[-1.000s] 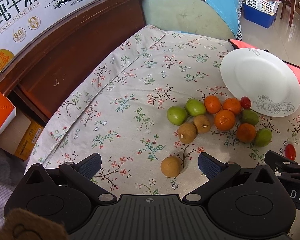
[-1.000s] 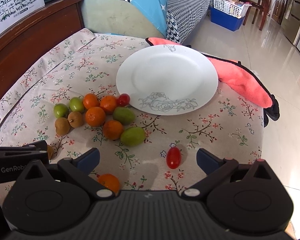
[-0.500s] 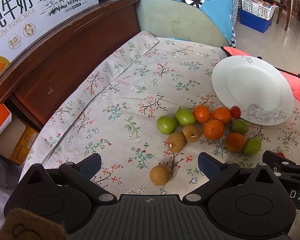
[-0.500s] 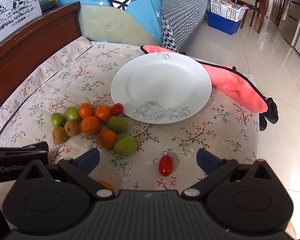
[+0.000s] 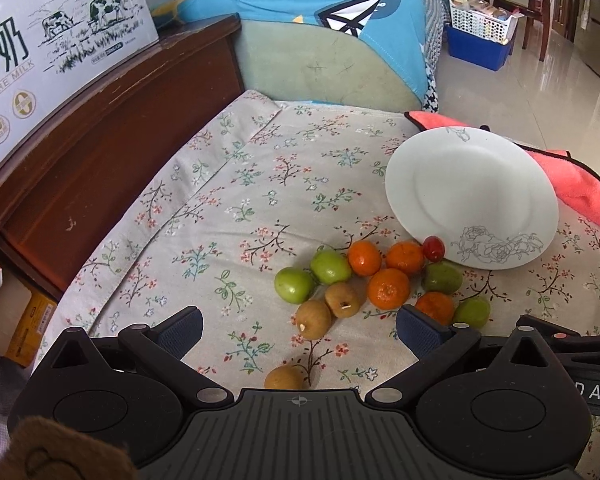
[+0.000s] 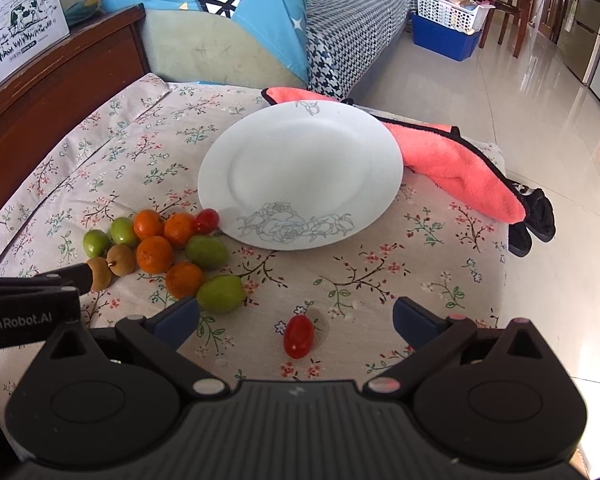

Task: Organize fruits

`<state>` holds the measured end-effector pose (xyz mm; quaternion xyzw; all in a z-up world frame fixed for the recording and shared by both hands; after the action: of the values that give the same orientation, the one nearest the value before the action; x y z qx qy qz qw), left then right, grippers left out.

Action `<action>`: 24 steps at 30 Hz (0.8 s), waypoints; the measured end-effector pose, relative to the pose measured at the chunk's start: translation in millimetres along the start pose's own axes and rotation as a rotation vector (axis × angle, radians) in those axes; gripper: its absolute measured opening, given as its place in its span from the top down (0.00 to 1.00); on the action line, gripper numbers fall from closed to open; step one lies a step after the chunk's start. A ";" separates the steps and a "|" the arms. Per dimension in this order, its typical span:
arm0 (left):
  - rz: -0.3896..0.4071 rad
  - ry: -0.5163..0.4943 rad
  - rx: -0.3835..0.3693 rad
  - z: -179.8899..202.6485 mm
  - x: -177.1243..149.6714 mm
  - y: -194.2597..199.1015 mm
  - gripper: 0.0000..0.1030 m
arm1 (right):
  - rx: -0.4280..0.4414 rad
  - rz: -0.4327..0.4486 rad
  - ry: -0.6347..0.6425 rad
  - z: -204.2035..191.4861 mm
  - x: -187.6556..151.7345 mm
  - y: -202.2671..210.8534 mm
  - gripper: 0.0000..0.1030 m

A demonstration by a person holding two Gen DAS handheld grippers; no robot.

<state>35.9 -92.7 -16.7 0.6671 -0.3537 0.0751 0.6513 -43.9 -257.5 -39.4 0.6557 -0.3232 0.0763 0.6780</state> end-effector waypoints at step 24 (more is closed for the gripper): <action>0.015 -0.021 -0.029 36.8 60.0 -93.0 0.00 | -0.084 -0.029 -0.284 76.6 47.6 -53.9 0.05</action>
<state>119.9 -158.3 -64.1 0.6559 -0.3666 0.0679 0.6564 -4.4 -351.6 -64.3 0.6355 -0.4094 -0.0408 0.6533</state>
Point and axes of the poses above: each gripper's, at about its wrist camera, not at the fingertips, and y roughly against the way its jaws point, z to its right, x to its top, the point moved 4 cm from there along -y, roughly the way its jaws point, and after that the axes turned 3 degrees about -z, right-handed, at the moved point
